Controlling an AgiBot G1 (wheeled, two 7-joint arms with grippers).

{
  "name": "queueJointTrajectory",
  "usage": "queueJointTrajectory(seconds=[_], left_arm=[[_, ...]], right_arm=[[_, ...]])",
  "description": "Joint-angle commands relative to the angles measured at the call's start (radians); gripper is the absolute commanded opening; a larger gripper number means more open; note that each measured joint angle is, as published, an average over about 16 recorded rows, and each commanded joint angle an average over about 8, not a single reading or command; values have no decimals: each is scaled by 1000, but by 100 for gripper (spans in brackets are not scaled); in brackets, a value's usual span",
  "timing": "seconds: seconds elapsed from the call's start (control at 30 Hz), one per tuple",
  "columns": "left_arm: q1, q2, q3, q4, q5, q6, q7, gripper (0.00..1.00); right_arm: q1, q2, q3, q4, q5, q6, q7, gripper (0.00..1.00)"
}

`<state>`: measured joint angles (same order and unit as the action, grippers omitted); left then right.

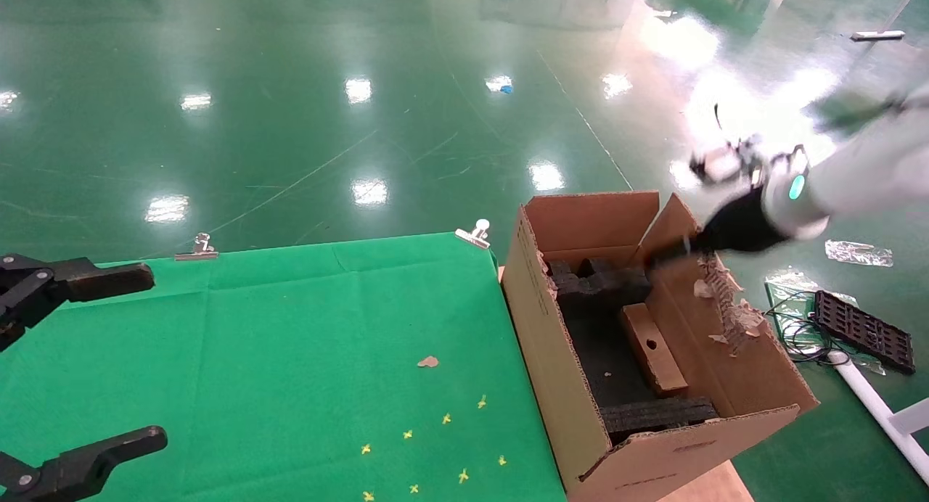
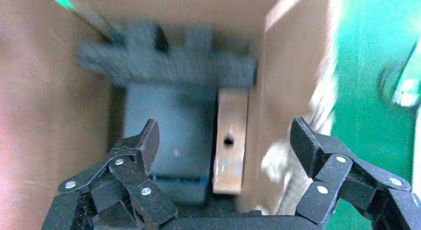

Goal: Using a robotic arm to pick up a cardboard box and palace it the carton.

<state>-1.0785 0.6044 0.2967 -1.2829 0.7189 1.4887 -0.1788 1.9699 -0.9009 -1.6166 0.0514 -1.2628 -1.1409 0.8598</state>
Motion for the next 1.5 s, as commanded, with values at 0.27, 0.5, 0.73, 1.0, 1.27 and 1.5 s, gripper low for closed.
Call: queueJointTrajectory(seconds=[0.27, 0.5, 0.73, 1.0, 1.27, 1.5], left_arm=[[0, 0, 0, 0, 0, 0, 0, 100], [0, 0, 1, 0, -1, 0, 0, 100], [0, 0, 1, 1, -1, 0, 1, 100], [-1, 0, 2, 1, -1, 0, 1, 100], [-1, -1, 2, 1, -1, 0, 1, 100], [-1, -1, 2, 1, -1, -1, 2, 100]], right_arm=[[163, 40, 24, 28, 28, -34, -107, 100], [179, 62, 61, 41, 53, -39, -116, 100], [84, 87, 185, 154, 99, -72, -168, 100], [-63, 117, 358, 316, 164, -114, -243, 100], [-210, 148, 531, 478, 229, -157, -319, 100], [-339, 175, 682, 620, 286, -194, -386, 100]])
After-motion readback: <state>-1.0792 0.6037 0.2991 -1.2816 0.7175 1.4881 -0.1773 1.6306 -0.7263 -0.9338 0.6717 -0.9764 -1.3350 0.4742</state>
